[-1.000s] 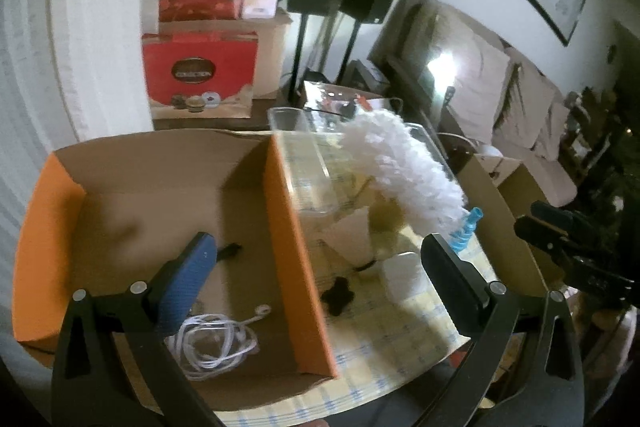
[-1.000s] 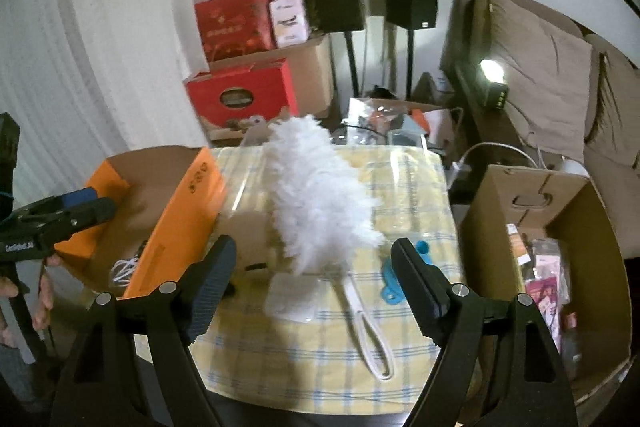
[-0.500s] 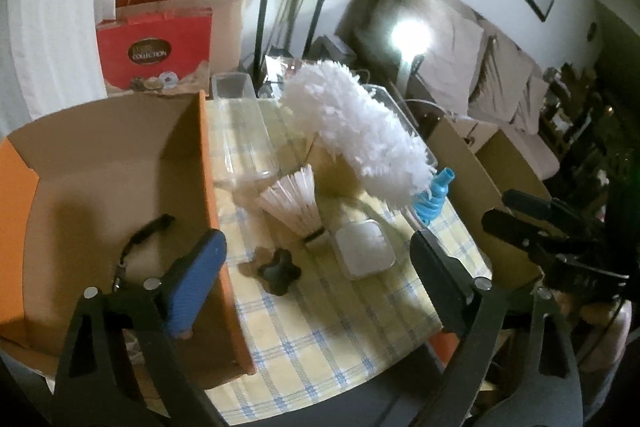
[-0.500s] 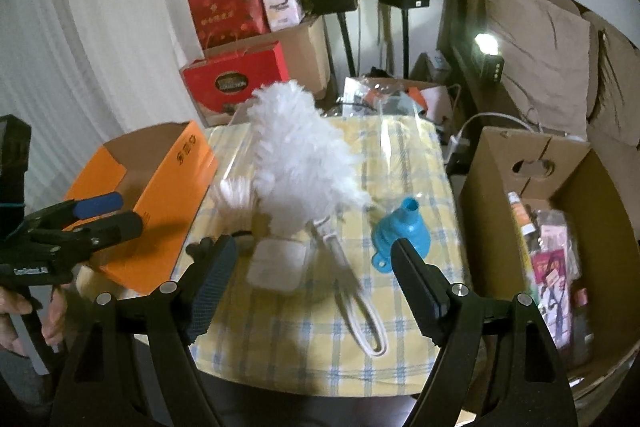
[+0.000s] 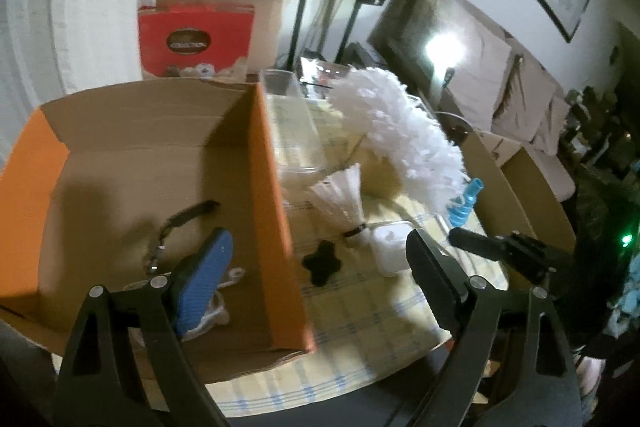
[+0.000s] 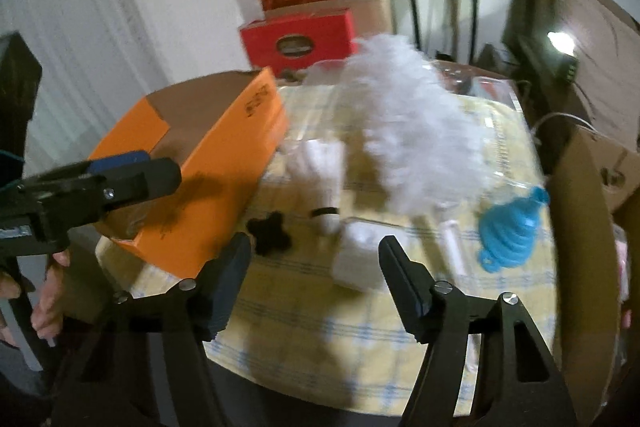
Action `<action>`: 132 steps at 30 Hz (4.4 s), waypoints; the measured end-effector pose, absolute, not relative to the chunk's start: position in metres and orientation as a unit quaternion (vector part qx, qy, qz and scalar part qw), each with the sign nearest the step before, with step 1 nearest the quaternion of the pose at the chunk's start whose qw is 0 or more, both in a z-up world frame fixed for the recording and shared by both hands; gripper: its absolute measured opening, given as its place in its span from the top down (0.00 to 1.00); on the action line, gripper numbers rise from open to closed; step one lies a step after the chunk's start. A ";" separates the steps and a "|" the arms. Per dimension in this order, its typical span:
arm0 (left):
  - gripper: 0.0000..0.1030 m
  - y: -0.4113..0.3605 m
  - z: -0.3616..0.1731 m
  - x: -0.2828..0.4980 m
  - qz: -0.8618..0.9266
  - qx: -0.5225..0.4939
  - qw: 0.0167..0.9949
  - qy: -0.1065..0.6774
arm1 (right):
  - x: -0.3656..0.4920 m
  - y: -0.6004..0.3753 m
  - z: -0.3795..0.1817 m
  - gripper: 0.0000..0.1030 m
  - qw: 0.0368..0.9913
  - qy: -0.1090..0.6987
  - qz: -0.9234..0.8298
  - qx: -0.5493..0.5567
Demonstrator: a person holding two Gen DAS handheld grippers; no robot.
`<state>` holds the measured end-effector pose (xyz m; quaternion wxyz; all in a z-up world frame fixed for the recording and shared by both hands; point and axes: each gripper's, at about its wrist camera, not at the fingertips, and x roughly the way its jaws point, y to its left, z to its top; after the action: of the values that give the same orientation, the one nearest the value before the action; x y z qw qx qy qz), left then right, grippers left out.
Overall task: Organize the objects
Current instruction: 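Reach the right gripper to the black four-lobed knob and grasp it, then lift the knob with the right gripper while left gripper grasps the white earphone case, then carry the earphone case with the left gripper into the orange box and release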
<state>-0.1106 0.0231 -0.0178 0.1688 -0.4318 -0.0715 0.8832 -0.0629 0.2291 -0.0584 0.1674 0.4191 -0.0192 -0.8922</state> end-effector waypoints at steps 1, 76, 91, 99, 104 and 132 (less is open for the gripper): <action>0.14 0.020 -0.018 -0.111 0.884 -0.431 0.164 -0.071 | -0.065 0.224 -0.061 0.35 0.171 -0.016 -0.891 0.419; 0.13 0.107 -0.036 -0.097 0.865 -0.453 0.212 -0.027 | 0.001 0.324 -0.026 0.65 0.059 -0.046 -0.919 0.387; 0.11 0.158 -0.091 -0.121 0.863 -0.476 0.170 0.013 | 0.012 0.354 -0.037 0.65 0.039 -0.070 -0.916 0.394; 0.24 0.177 -0.113 -0.134 0.857 -0.490 0.157 0.020 | 0.011 0.362 -0.044 0.65 0.033 -0.078 -0.913 0.398; 0.28 0.182 -0.124 -0.136 0.855 -0.498 0.143 0.036 | 0.010 0.364 -0.048 0.65 0.033 -0.082 -0.912 0.401; 0.37 0.127 -0.035 -0.083 0.886 -0.421 0.194 0.000 | -0.001 0.317 -0.023 0.65 0.080 -0.052 -0.919 0.383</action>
<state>-0.0825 0.1272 -0.0351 0.1945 -0.4207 -0.0005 0.8861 -0.0012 0.3173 -0.0227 0.0805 0.3826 -0.0515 -0.9189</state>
